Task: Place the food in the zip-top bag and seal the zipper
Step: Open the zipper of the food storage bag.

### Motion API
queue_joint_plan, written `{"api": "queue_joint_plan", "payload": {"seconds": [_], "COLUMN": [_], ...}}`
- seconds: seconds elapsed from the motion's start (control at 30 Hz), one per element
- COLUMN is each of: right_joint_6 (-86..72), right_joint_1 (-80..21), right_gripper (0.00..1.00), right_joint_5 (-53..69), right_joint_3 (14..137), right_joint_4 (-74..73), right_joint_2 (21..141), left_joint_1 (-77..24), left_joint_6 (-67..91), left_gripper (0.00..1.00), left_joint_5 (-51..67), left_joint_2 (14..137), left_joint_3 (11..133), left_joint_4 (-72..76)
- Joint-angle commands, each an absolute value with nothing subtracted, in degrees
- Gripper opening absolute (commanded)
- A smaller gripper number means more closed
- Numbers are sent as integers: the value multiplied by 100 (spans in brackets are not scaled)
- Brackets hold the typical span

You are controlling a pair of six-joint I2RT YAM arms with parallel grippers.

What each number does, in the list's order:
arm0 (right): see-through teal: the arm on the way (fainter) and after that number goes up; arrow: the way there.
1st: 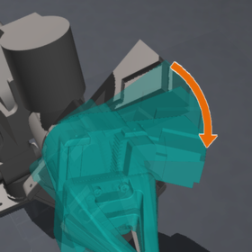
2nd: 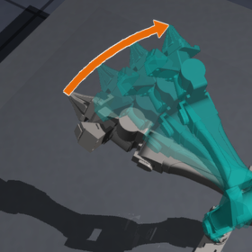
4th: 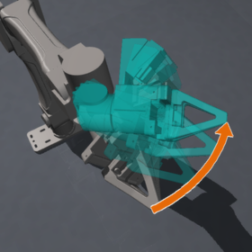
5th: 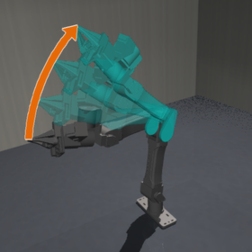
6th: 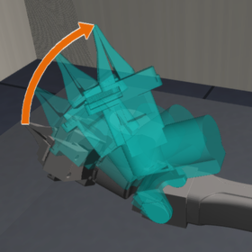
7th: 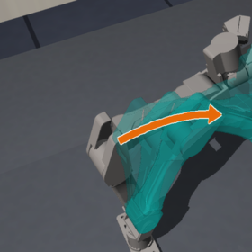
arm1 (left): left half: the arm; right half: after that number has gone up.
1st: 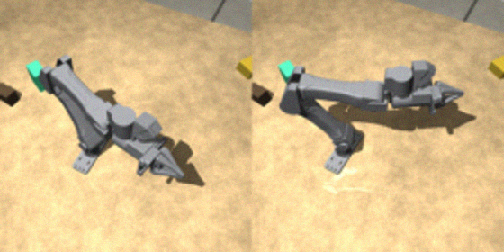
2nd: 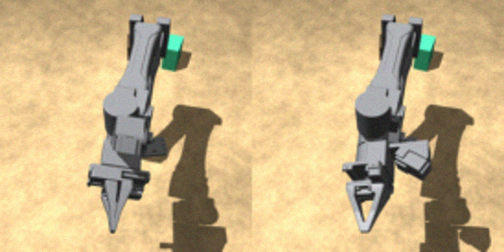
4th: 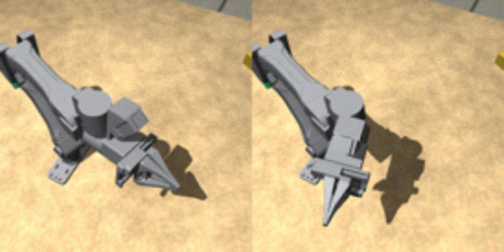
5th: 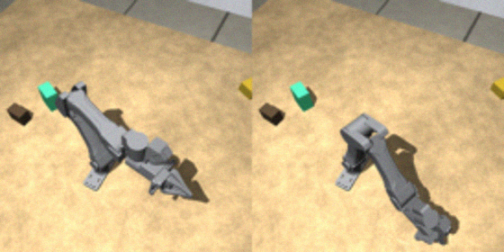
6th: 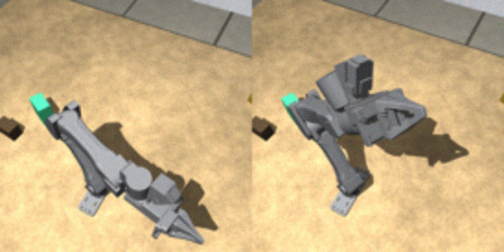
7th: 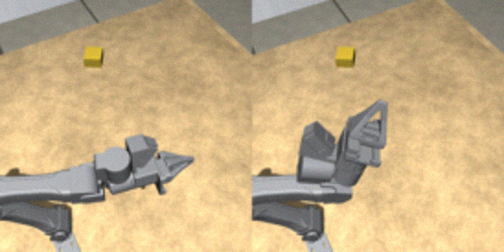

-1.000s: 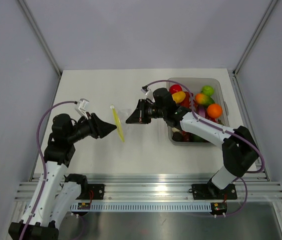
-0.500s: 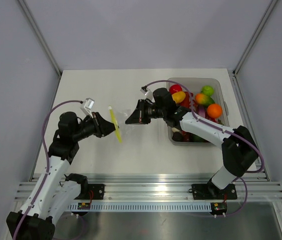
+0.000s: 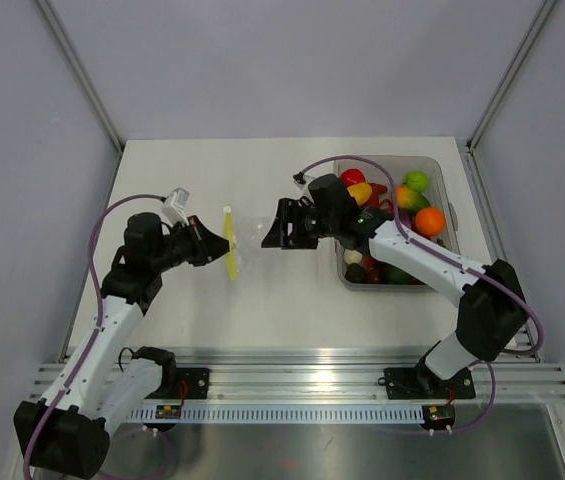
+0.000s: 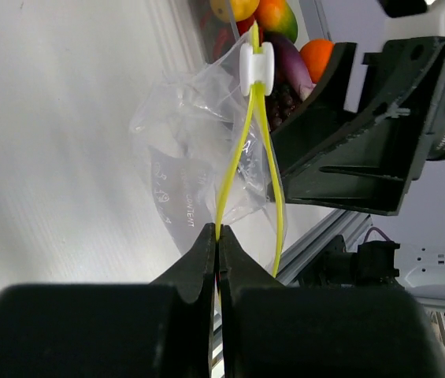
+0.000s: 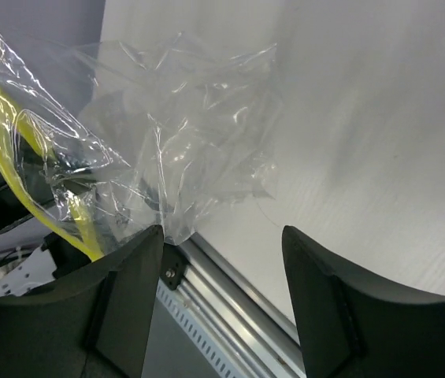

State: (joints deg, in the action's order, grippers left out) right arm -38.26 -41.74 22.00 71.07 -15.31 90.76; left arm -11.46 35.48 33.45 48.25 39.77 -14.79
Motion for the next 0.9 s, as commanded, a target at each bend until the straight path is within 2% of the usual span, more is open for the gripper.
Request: {"api": "queue_joint_plan", "payload": {"seconds": [0.0, 0.13, 0.33, 0.5, 0.73, 0.87], "right_joint_6": [-3235, -3076, -3085, -2874, -2927, -2936], "right_joint_1": [-4227, -4595, -5183, -5589, -5634, -5642], "right_gripper": [70, 70, 67, 66, 57, 56], "right_joint_5": [1065, 153, -332, -878, -809, -774], "right_joint_3": [7576, 7909, 8594, 9298, 9474, 9676], "right_joint_4": [-2407, -2951, -3277, -3673, -3577, -3612], "right_joint_2": [8499, 8429, 8788, 9395, 9597, 9905], "left_joint_1": [-1265, -1652, -2205, -2382, -2470, -2487], "left_joint_6": [3709, 3753, 4165, 4245, 4166, 4131], "left_gripper": [0, 0, 0, 0, 0, 0], "left_joint_5": [2998, 2367, 1346, 1354, 1292, 1388], "left_joint_2": [4948, 5316, 5651, 5880, 5871, 5897], "left_joint_3": [4403, 4727, 4965, 5080, 5159, 5177], "left_joint_4": [-1441, -1739, -1959, -1872, -1907, -1846]}}
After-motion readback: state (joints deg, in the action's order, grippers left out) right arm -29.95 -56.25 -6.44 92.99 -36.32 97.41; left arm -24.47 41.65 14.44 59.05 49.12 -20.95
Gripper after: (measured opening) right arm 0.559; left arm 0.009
